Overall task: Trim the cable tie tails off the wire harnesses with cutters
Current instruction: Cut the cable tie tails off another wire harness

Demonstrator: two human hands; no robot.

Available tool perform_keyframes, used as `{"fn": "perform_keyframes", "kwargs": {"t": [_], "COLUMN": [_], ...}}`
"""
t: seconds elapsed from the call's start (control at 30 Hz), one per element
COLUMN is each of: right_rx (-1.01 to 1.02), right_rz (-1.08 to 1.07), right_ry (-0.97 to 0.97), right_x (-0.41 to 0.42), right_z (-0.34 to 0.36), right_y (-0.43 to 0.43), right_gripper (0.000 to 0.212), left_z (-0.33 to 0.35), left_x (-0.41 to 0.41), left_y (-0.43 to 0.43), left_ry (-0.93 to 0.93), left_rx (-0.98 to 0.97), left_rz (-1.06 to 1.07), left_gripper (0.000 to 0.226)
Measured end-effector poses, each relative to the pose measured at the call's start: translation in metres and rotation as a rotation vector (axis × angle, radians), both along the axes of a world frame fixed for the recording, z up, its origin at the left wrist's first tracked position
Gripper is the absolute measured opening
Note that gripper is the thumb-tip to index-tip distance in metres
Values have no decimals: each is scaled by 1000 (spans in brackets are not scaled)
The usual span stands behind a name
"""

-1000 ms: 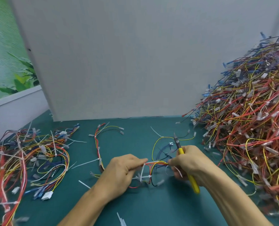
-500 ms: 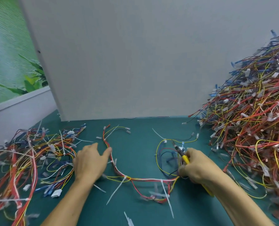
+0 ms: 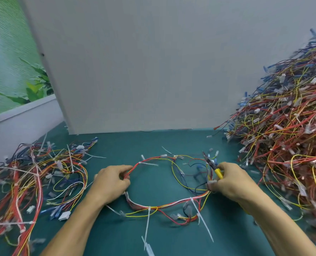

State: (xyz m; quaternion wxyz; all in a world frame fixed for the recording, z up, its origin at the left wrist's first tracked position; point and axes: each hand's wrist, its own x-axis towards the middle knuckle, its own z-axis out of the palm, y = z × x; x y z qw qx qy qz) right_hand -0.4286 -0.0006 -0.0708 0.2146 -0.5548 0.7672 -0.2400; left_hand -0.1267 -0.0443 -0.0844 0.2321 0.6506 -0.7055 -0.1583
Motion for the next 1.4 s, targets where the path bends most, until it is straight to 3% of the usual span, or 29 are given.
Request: {"fn": "perform_keyframes", "kwargs": {"t": [0.2, 0.5, 0.63, 0.73, 0.8, 0.93, 1.03, 1.2, 1.33, 1.4], "right_rx": [85, 188, 186, 187, 187, 197, 197, 199, 209, 215], "right_rz": [-13, -26, -20, -18, -17, -10, -3, -6, -2, 7], "right_ry": [9, 182, 132, 109, 104, 99, 101, 104, 87, 94], "right_x": [-7, 4, 3, 3, 3, 2, 2, 1, 3, 4], "right_z": [-2, 2, 4, 4, 3, 2, 3, 3, 3, 3], "right_y": [-1, 5, 5, 4, 4, 5, 4, 4, 4, 5], "right_gripper": [28, 41, 39, 39, 39, 40, 43, 39, 40, 44], "left_z": [-3, -12, -1, 19, 27, 16, 7, -3, -7, -10], "left_x": [1, -3, -11, -30, -47, -75, -85, -93, -98, -99], "left_y": [-1, -4, 2, 20, 37, 59, 63, 63, 57, 57], "left_ry": [-4, -73, -116, -12, 30, -107, -117, -300, -297, -255], "left_rx": [-21, -82, -351, -528, -428, -245, -292, -437, -560, -518], "left_rz": [-27, -62, -21, -210, -445, -776, -813, -842, -825, -818], "left_gripper": [27, 42, 31, 18, 22, 47, 44, 28, 6, 13]}}
